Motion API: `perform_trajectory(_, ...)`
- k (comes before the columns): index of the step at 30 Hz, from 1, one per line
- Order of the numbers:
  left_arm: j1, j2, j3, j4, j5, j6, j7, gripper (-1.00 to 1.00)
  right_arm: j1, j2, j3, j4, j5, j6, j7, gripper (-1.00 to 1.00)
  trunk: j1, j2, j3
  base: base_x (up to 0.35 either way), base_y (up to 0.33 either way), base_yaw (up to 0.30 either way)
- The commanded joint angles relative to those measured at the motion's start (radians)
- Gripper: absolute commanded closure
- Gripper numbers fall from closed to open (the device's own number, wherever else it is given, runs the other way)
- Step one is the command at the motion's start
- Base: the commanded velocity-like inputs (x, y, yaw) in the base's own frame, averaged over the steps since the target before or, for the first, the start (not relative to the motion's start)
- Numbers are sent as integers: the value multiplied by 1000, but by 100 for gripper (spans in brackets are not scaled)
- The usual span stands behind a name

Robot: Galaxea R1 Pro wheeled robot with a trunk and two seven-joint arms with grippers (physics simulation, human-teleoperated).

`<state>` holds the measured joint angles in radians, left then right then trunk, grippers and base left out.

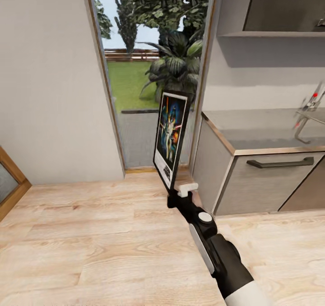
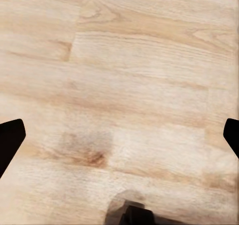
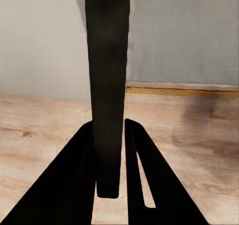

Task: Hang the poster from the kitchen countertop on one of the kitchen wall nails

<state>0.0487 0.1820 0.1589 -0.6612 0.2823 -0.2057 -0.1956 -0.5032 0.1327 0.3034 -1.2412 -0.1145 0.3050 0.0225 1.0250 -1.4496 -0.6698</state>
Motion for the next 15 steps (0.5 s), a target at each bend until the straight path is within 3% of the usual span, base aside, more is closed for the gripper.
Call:
perform_trajectory(1, 0, 1, 2, 0, 12, 1, -15, -100, 25, -22, -1, -3, -11, -66, 39, 100, 0, 0, -1, -5, 2, 1)
perform_trajectory(2, 0, 2, 2, 0, 14, 0, -21, -100, 49, -49, -2, -18, -10, -137, 112, 100, 0, 0, -1, 0, 0, 0)
perform_trajectory(3, 0, 2, 1, -2, 14, 1, -23, -100, 53, -55, -1, -21, -10, -149, 127, 100, 0, 0, -1, 0, 0, 0)
perform_trajectory(6, 0, 2, 0, -4, 14, 2, -24, -100, 57, -57, 0, -21, -10, -155, 134, 100, 0, 0, -1, 0, 0, 0)
perform_trajectory(7, 0, 2, -4, -1, 12, 3, -25, -100, 60, -72, 0, -21, -9, -158, 138, 100, -4, 7, 2, 0, 0, 0)
perform_trajectory(15, 0, 2, -9, 0, 11, 3, -25, -100, 60, -76, 0, -21, -9, -159, 138, 100, -34, 63, 28, 0, 0, 0)
